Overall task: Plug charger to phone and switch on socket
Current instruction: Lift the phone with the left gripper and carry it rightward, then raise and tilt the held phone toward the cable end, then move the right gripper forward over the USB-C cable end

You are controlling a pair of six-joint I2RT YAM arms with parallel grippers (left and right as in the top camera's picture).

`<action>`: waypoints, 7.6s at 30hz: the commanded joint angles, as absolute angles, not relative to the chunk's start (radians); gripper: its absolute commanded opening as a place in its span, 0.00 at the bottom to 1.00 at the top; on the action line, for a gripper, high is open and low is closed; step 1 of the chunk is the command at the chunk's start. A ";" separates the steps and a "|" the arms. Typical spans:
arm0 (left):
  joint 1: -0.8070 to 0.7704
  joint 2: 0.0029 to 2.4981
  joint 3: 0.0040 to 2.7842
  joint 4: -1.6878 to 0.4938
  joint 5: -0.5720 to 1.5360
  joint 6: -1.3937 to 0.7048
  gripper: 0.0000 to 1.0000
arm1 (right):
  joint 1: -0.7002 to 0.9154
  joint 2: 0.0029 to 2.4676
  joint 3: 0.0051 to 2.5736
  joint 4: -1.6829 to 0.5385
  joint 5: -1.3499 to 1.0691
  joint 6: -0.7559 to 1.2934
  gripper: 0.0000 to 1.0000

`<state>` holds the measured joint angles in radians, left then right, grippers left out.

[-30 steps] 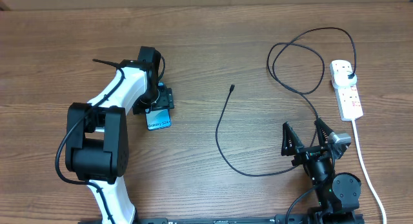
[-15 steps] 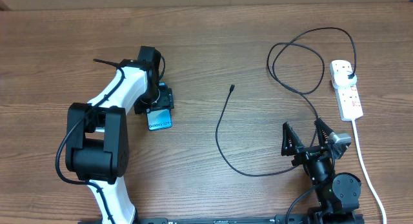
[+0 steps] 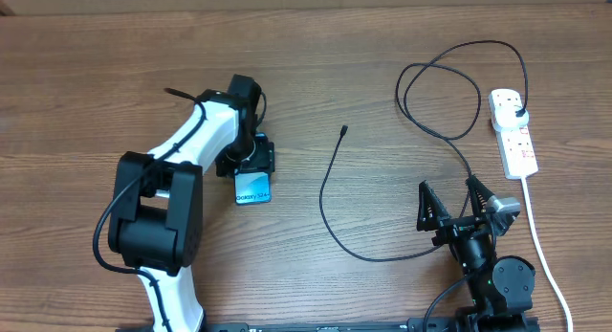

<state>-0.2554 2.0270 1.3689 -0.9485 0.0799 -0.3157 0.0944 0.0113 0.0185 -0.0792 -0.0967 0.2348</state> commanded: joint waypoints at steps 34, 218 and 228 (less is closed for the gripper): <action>-0.315 2.049 1.471 -0.970 0.123 -0.310 0.64 | 0.101 0.003 0.008 -0.075 -0.090 0.234 1.00; -0.065 2.049 2.072 -1.567 0.413 -0.793 0.44 | 0.127 1.397 0.996 -0.612 -0.592 0.581 0.70; -0.066 2.049 2.072 -1.581 0.420 -0.793 0.44 | 0.163 1.550 1.198 -0.733 -0.516 0.573 0.65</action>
<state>-0.0685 2.0613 2.0491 -1.5764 0.3904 -0.7837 0.1513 1.5238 1.1107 -0.7101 -0.5648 0.5724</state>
